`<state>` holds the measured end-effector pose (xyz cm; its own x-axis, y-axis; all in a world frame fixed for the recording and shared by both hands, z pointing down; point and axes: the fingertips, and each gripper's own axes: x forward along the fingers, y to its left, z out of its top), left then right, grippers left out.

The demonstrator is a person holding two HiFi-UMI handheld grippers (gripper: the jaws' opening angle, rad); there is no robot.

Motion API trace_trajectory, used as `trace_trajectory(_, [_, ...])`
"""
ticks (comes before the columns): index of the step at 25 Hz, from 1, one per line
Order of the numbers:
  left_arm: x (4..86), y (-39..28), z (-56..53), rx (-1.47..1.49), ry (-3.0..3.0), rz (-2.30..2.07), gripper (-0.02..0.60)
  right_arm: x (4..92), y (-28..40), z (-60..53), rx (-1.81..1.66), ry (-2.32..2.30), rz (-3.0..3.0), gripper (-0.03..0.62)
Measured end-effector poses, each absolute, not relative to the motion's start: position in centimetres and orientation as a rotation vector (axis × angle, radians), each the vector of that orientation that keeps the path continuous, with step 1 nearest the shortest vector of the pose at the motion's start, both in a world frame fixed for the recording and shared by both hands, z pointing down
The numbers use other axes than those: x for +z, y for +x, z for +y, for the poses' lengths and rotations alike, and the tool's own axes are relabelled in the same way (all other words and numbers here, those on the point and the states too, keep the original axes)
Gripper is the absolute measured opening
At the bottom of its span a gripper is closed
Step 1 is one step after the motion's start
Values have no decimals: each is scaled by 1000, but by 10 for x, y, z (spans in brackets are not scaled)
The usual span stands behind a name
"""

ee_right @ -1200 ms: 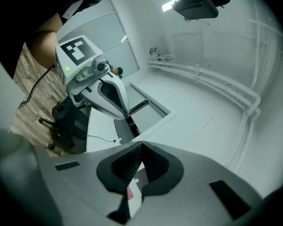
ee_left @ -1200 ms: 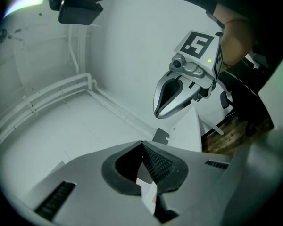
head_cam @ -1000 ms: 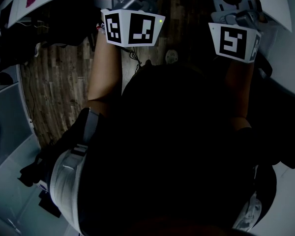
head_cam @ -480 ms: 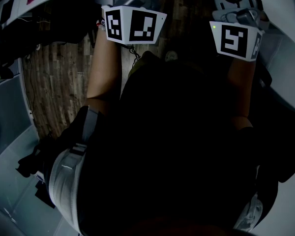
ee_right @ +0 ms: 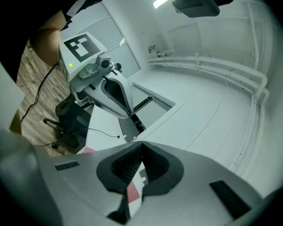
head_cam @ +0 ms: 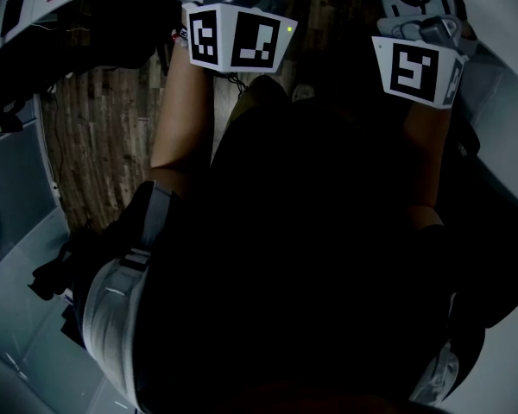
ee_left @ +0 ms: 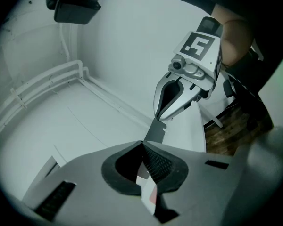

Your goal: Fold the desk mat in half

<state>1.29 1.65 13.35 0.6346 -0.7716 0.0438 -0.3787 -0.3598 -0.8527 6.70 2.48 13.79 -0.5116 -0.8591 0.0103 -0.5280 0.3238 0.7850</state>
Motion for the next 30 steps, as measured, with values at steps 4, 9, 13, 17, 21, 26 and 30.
trace_trajectory(4, [140, 10, 14, -579, -1978, 902, 12, 148, 69, 22, -1009, 1234, -2162, 29])
trace_trajectory(9, [150, 7, 5, -592, -1994, 892, 12, 159, 66, 14, -973, 1224, -2154, 29])
trace_trajectory(13, [160, -2, -15, -600, -2028, 874, 12, 167, 55, -3, -935, 1215, -2153, 29])
trace_trajectory(17, [176, -12, -41, -608, -2084, 859, 12, 177, 40, -23, -866, 1184, -2184, 29])
trace_trajectory(21, [202, -12, -57, -631, -2142, 809, 12, 201, 38, -37, -786, 1177, -2175, 29])
trace_trajectory(26, [228, -18, -85, -658, -2203, 779, 12, 221, 39, -59, -697, 1189, -2167, 29])
trace_trajectory(30, [252, -25, -99, -689, -2235, 756, 12, 246, 35, -71, -640, 1172, -2152, 29])
